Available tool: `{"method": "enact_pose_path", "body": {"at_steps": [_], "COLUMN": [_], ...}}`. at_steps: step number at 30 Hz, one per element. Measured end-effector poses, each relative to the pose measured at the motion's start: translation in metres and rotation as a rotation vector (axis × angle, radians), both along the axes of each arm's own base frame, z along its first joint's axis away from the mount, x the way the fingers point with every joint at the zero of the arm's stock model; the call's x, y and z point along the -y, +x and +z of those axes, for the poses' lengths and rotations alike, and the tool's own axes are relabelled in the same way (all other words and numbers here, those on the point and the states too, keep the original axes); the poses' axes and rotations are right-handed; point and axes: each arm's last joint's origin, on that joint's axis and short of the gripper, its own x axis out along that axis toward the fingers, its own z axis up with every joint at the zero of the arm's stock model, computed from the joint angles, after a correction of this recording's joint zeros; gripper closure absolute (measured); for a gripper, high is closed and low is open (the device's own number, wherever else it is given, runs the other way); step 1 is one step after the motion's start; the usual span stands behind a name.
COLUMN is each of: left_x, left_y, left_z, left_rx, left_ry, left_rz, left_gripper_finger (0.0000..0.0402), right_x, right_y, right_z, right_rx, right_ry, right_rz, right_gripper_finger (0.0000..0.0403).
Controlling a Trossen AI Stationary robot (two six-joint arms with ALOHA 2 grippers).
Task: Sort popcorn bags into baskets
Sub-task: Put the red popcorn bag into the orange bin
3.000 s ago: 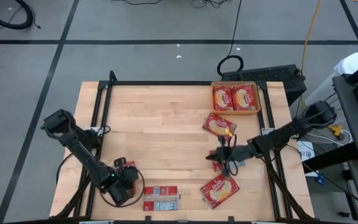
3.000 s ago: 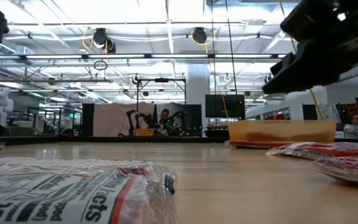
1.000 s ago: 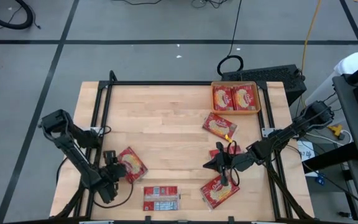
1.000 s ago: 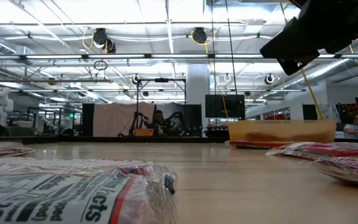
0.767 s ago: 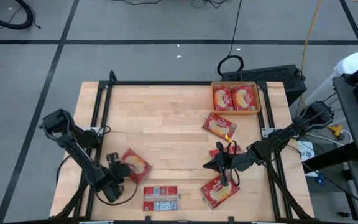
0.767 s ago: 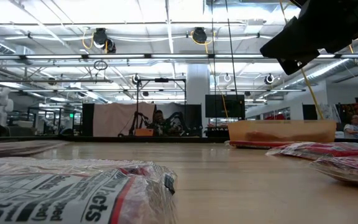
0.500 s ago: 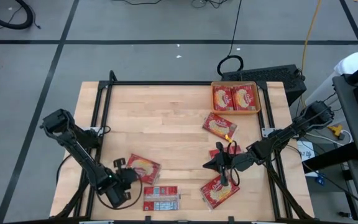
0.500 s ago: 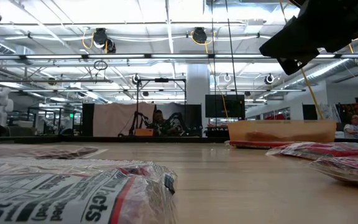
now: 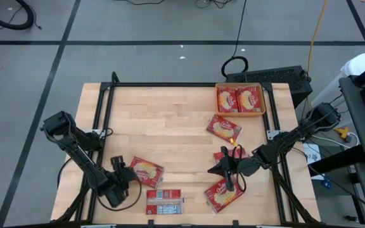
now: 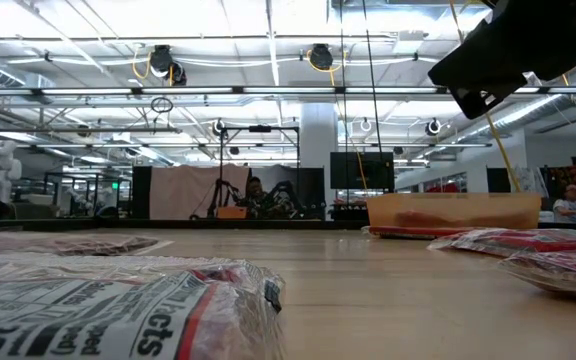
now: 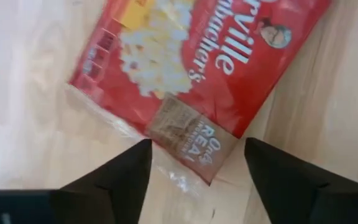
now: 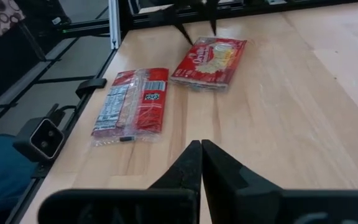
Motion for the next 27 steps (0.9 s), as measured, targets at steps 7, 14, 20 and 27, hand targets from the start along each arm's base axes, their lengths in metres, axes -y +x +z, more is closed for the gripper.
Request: {"method": "enact_pose_path", "body": {"at_steps": [7,14,20,27], "left_x": [-0.009,-0.009,-0.015,-0.024], "left_y": [-0.006,0.000,0.016,0.048], "left_z": [-0.016,-0.015,-0.008,0.011], "left_rx": [0.015,0.085,0.205,0.314], "left_ry": [-0.035,-0.003,0.026,0.042], "left_rz": [0.031,0.041,0.176,0.268], "left_gripper_finger": [0.0189,0.0375,0.0394,0.0398], "right_x": [0.000,0.000,-0.007,-0.033], "right_y": [0.000,0.006,0.024,0.073], "right_z": [0.001,0.014,0.032,0.036], "right_rx": [0.009,0.116,0.155,0.092], "right_ry": [-0.003,-0.021,-0.145,-0.382], "right_rz": [-0.017,-0.085,-0.174,-0.141], "right_gripper_finger": [0.0399,0.0399,0.0399,0.0386]}}
